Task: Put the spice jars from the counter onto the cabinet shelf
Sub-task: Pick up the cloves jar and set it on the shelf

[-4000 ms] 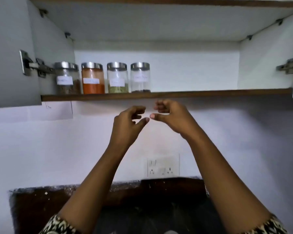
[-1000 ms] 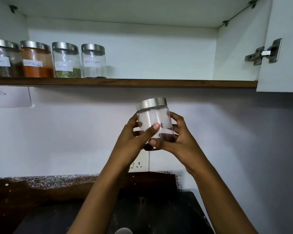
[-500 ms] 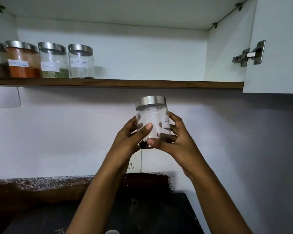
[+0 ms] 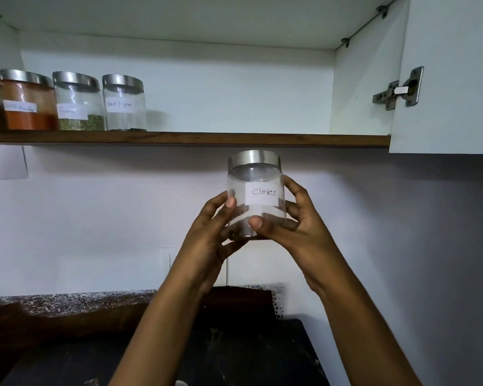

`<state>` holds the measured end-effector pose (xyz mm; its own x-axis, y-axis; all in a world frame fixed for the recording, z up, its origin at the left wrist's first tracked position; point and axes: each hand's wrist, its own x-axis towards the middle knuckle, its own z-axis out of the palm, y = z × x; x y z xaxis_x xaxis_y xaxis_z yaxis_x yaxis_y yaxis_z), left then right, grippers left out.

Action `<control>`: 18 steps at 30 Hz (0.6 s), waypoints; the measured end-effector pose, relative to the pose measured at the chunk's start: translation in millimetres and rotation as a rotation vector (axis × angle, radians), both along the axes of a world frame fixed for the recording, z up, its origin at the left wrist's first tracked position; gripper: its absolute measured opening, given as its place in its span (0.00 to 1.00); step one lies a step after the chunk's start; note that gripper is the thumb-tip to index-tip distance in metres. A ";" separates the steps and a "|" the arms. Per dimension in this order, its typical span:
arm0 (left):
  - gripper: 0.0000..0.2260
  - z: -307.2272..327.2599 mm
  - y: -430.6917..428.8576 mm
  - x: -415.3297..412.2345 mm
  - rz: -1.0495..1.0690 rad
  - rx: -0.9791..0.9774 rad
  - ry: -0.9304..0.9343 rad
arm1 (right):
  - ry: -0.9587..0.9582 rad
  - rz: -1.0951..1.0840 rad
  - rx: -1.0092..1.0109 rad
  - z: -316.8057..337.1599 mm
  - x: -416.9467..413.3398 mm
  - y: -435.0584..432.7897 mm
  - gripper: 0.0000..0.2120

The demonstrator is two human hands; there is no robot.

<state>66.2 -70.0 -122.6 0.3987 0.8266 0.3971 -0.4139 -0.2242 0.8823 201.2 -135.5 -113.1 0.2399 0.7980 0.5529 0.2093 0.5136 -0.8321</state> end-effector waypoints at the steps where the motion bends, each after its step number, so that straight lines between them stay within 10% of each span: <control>1: 0.25 -1.0 -2.5 1.1 0.046 0.049 0.024 | -0.007 -0.033 0.012 -1.7 -0.2 -0.7 0.45; 18: 0.25 2.2 -10.1 1.0 0.098 0.310 0.125 | -0.016 0.068 -0.011 0.8 16.6 -8.3 0.39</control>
